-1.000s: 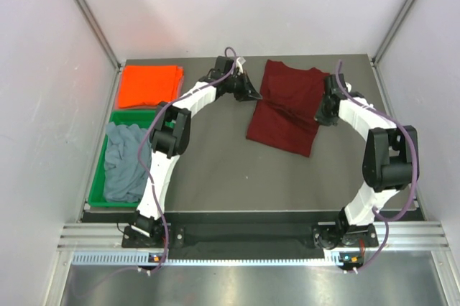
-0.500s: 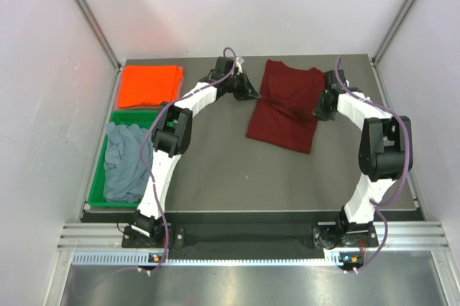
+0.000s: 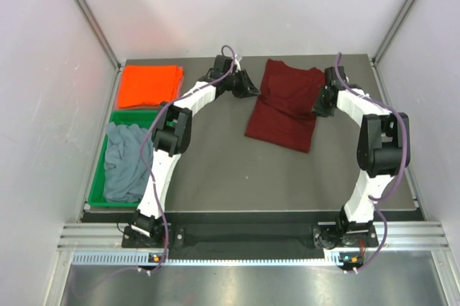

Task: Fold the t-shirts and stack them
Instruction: Fold the tshirt

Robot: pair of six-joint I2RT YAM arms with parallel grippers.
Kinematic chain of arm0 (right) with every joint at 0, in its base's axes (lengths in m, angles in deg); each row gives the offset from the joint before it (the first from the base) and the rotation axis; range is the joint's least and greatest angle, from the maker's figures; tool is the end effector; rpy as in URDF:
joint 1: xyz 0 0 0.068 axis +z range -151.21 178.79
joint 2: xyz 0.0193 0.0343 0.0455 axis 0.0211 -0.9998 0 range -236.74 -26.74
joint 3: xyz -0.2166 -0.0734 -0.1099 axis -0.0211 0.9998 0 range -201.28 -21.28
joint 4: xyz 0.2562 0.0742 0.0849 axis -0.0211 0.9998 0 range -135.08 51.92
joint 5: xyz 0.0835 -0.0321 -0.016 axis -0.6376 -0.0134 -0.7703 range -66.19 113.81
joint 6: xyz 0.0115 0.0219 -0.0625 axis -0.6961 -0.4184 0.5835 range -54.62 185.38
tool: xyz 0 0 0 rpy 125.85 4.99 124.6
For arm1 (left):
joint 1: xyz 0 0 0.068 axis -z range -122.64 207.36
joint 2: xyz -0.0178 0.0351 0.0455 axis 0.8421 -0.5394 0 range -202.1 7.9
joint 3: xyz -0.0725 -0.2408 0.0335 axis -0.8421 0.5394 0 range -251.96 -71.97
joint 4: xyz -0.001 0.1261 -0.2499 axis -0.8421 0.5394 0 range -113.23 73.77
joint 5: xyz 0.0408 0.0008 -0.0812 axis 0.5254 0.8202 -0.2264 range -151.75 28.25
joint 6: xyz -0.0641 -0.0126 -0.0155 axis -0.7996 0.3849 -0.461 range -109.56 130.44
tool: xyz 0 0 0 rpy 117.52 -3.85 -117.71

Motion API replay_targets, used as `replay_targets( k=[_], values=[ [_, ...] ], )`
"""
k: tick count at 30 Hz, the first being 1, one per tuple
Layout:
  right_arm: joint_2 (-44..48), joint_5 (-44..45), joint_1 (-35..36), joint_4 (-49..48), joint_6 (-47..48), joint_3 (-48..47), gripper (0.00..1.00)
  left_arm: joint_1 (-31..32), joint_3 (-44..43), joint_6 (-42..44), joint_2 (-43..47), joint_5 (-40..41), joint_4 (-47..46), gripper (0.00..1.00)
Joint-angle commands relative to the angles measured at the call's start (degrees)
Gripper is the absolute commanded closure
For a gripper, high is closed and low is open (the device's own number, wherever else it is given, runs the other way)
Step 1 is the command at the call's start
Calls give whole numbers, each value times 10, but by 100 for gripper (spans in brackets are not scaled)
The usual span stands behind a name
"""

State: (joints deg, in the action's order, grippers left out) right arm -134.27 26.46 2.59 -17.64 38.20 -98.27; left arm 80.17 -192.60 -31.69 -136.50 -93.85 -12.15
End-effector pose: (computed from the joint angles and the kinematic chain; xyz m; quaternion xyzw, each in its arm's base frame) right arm 0.4188 0.0253 0.1554 0.2010 0.9397 0.0522 0.2717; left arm 0.5261 -0.2521 0.1358 -0.0167 0.8612 -0.4456 0.2439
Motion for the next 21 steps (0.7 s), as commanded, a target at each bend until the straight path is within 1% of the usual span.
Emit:
replay_targets(
  k=[1, 4, 5, 6, 8, 10, 12, 13, 16, 19, 21],
  values=[
    [0, -4, -12, -8, 1, -41, 81, -13, -23, 10, 13, 5, -24, 71],
    [17, 1, -12, 3, 3, -43, 77, -20, -21, 20, 39, 23, -4, 70],
    [31, 2, -12, 7, 2, -42, 72, -22, -20, 32, 48, 30, 14, 69],
    [37, 1, -12, 9, 0, -38, 71, -22, -12, 38, 68, 46, 22, 69],
    [68, -6, -10, 16, 0, -24, 68, -18, 26, 51, 104, 49, 19, 69],
    [81, -11, -9, 20, 1, -13, 68, -11, 63, 60, 125, 51, 16, 69],
    [91, -19, -7, 22, 5, 2, 72, -5, 83, 64, 148, 42, 7, 70],
    [100, -22, -6, 22, 5, 6, 77, 1, 95, 71, 152, 37, 5, 71],
    [108, -25, 0, 17, 7, 27, 88, 14, 109, 77, 156, 40, 8, 72],
    [108, -47, 8, 4, 1, 51, 93, 22, 110, 76, 140, 34, 16, 75],
    [103, -48, 12, -5, -1, 67, 94, 26, 111, 73, 130, 31, 20, 78]
  ],
)
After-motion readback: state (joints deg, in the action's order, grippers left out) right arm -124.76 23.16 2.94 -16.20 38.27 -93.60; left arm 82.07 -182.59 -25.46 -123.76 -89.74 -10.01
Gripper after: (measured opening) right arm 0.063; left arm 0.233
